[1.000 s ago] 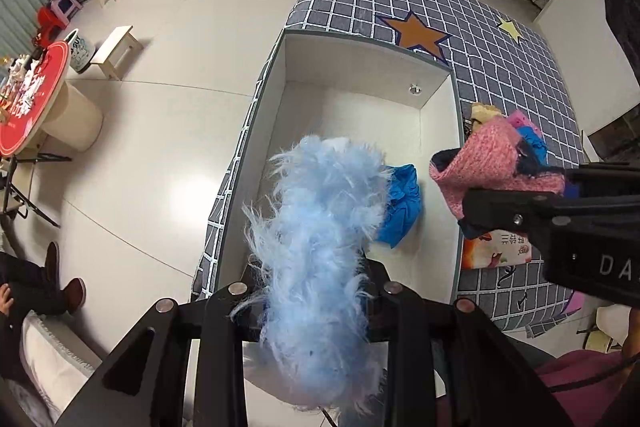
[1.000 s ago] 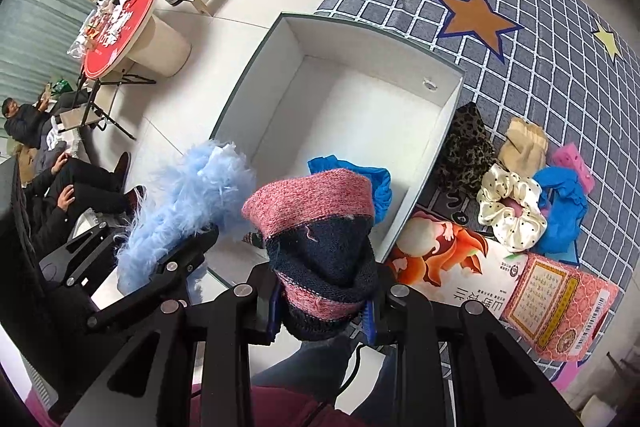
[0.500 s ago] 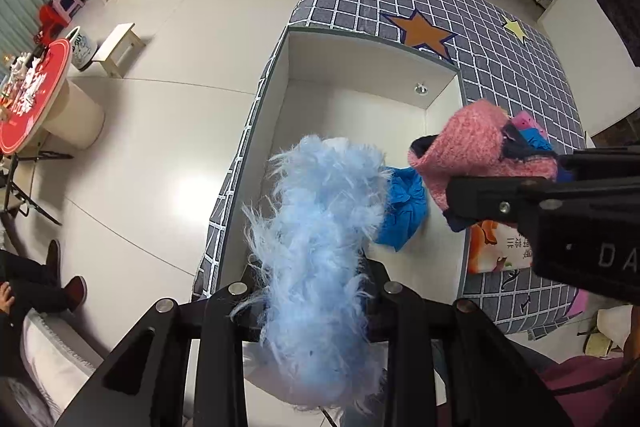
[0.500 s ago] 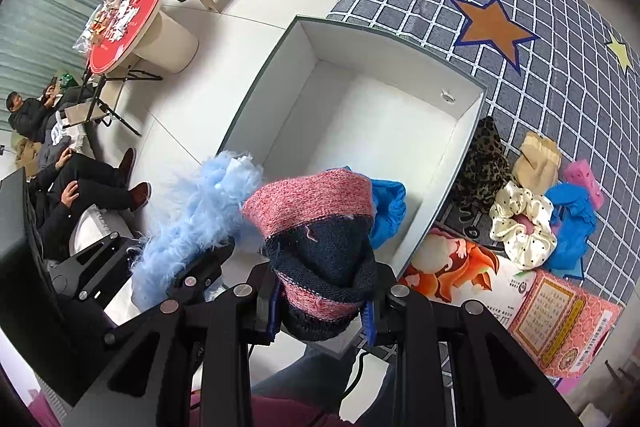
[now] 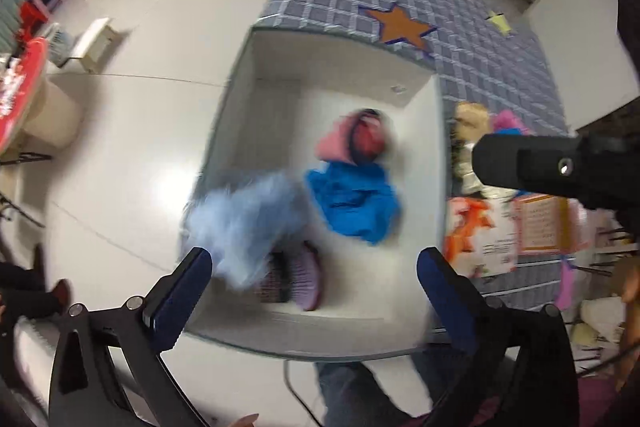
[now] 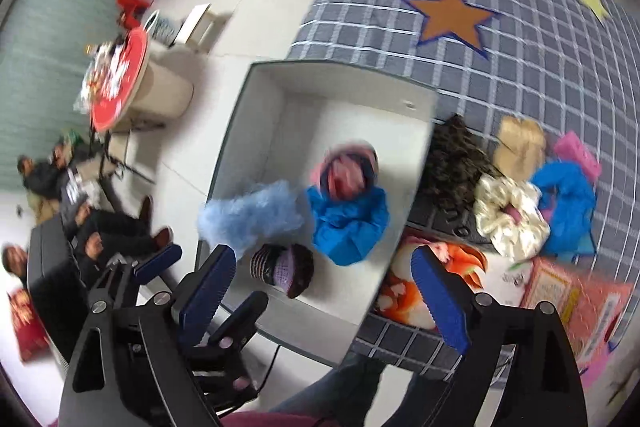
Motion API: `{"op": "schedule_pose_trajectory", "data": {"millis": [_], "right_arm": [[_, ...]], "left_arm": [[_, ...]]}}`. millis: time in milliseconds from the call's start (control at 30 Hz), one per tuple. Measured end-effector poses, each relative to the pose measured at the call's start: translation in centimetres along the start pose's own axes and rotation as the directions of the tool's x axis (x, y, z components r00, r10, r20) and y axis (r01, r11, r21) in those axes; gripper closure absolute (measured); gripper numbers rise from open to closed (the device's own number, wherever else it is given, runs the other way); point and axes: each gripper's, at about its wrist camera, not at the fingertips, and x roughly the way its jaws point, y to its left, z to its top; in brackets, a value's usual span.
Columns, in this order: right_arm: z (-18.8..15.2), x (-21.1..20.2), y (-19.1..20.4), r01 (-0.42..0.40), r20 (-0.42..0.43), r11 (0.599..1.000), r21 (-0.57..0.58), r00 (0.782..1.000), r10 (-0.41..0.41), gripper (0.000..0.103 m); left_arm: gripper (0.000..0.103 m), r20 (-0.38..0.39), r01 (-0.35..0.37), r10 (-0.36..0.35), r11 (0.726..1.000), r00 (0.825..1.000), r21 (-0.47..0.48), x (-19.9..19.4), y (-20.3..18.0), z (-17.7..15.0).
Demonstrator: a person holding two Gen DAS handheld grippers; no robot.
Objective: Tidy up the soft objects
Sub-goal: 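Open both grippers to drop the boa and sock into the box, then grasp the beige knit sock with the left gripper while the right grasps the pink sponge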
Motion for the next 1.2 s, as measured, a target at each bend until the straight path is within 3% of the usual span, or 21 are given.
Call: {"op": "schedule_pose_trajectory", "data": {"millis": [400,500,600,667,900,1067,1200], "right_arm": [[-1.5,-8.2,-12.1,0.045,0.116,0.961,0.271,0.99,-0.079,0.012],[-2.2,-9.7,-14.9,0.067,0.127,0.942,0.328,0.985,-0.114,0.012],[-3.1,-10.7,-17.9,0.084,0.127,0.92,0.383,0.982,-0.142,0.012],[-3.5,-11.0,-19.8,0.085,0.122,0.905,0.417,0.981,-0.148,0.012],[-4.3,-10.1,-25.1,0.077,0.052,0.857,0.51,0.991,-0.12,0.012],[-3.3,-8.5,-27.1,0.061,0.0,0.857,0.512,0.997,-0.072,0.012],[-1.0,-6.9,-27.8,0.081,-0.052,0.87,0.487,0.997,-0.064,0.012]], "left_arm": [[0.0,0.027,0.065,-0.072,0.977,0.997,0.201,0.2,-8.8,4.6],[0.0,0.011,0.145,-0.151,0.967,0.989,0.21,0.7,-10.7,5.3],[0.0,-0.036,0.263,-0.261,0.946,0.965,0.189,1.4,-12.1,6.2],[0.0,-0.044,0.282,-0.279,0.94,0.959,0.19,1.6,-12.9,6.5],[0.0,-0.077,0.262,-0.251,0.939,0.965,0.221,2.8,-14.8,8.6],[0.0,-0.093,0.202,-0.184,0.95,0.978,0.24,4.9,-15.9,10.9],[0.0,-0.127,0.182,-0.155,0.952,0.98,0.245,7.2,-17.6,12.7]]}}
